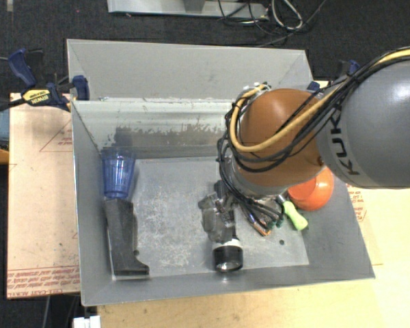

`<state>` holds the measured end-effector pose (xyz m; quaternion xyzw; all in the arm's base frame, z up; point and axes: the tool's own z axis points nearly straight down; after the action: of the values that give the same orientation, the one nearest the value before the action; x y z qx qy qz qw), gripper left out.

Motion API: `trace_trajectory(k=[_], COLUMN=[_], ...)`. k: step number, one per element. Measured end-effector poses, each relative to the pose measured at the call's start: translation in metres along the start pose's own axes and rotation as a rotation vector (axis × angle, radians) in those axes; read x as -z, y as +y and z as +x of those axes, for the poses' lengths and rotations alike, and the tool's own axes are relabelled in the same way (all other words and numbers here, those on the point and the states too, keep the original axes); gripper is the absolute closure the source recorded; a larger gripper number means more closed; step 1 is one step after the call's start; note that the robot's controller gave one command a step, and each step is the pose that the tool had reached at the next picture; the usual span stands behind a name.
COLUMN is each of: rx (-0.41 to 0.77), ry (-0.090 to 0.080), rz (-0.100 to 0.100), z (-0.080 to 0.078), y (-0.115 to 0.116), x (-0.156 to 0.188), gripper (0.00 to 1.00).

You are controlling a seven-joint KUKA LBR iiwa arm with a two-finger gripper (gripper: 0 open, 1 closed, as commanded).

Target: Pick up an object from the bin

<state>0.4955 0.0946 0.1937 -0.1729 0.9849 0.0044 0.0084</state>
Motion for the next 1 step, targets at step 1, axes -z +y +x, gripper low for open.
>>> trace_trajectory(k=[1], rx=[0.259], ry=[-0.004], rz=[-0.012], z=[-0.0172], y=[0.0521], x=[-0.0251], gripper=[1.0])
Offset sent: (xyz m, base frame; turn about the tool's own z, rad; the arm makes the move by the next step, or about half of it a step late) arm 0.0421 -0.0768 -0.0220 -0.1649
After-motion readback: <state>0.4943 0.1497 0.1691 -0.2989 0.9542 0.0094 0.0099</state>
